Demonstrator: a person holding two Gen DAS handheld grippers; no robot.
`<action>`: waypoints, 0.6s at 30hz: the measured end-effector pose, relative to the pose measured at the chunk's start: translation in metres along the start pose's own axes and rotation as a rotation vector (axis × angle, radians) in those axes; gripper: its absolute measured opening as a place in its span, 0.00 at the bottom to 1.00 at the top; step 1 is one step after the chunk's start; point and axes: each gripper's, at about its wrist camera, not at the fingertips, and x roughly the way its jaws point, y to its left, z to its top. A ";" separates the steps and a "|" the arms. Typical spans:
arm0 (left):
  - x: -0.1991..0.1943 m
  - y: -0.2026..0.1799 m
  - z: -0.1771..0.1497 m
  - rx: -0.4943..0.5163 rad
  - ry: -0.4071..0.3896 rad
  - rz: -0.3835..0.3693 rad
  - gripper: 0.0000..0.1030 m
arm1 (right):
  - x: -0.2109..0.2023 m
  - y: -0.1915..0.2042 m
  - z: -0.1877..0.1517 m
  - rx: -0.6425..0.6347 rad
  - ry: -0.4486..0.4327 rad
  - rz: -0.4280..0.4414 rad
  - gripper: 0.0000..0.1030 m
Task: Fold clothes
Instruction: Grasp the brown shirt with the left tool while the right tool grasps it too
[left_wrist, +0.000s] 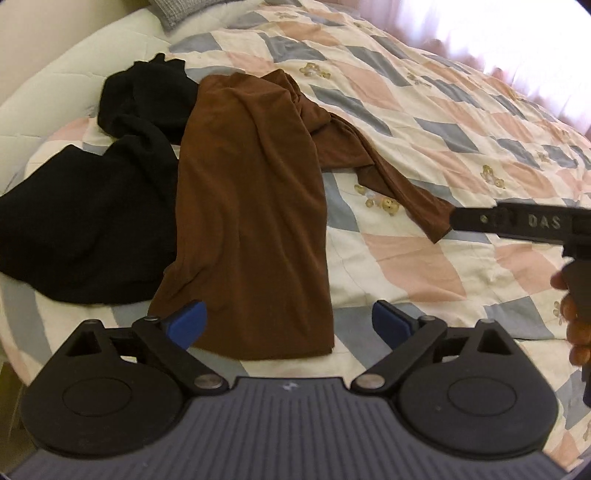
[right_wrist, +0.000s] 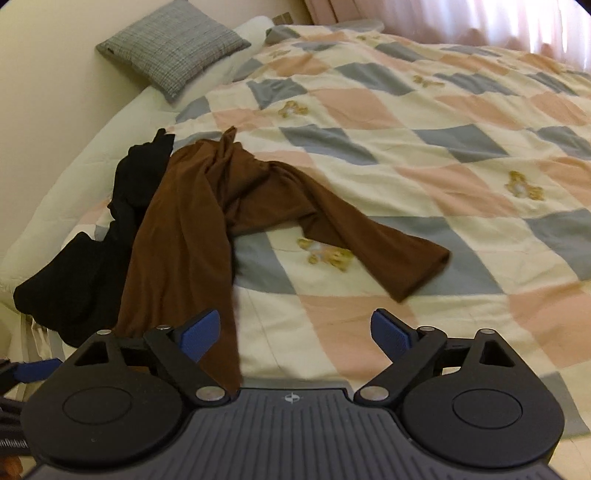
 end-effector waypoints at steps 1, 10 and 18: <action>0.004 0.004 0.004 0.008 -0.001 -0.006 0.90 | 0.007 0.005 0.005 -0.009 0.003 -0.004 0.84; 0.062 0.014 0.054 0.071 -0.030 -0.087 0.67 | 0.060 0.008 0.044 0.062 0.018 0.015 0.55; 0.118 0.001 0.094 0.080 -0.076 -0.130 0.70 | 0.099 -0.003 0.075 0.163 -0.013 0.029 0.42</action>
